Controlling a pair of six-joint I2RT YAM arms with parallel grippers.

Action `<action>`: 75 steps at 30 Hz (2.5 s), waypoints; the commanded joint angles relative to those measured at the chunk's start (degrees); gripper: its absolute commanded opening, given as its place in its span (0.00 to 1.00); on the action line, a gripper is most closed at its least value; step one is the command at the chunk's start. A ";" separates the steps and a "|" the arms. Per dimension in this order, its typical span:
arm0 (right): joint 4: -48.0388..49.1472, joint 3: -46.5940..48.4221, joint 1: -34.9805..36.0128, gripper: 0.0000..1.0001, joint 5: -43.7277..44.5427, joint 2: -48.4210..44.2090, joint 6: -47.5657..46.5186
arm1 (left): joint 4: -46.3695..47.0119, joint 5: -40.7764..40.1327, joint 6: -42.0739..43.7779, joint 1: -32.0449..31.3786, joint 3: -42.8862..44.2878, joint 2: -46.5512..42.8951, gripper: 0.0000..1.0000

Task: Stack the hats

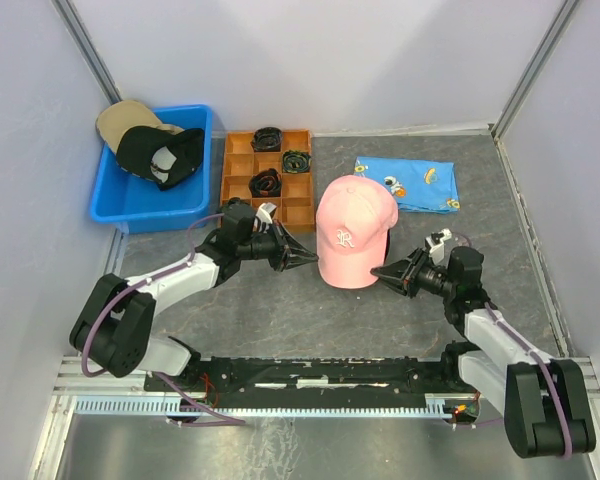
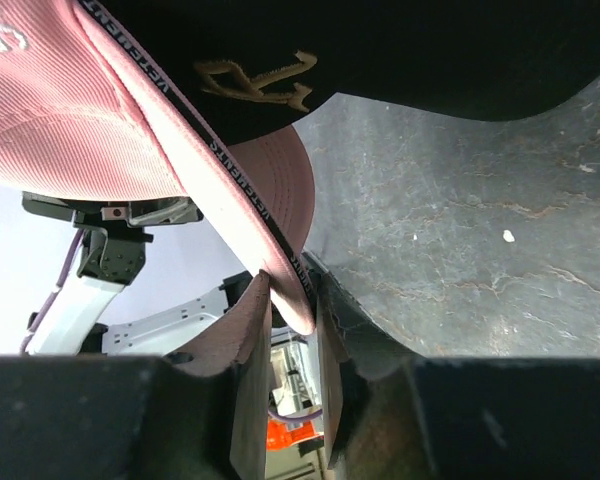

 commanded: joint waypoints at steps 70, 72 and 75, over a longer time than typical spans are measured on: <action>-56.78 43.25 -11.15 0.56 31.48 24.12 -38.71 | 1.50 -8.60 -3.21 -19.90 27.37 27.32 0.03; -56.77 41.98 -11.18 0.57 30.96 22.49 -38.49 | 1.52 -8.85 -4.24 -20.55 30.11 28.59 0.03; -57.57 40.41 -11.53 0.57 30.17 19.88 -38.00 | 1.04 -9.25 -5.04 -21.09 31.70 28.79 0.03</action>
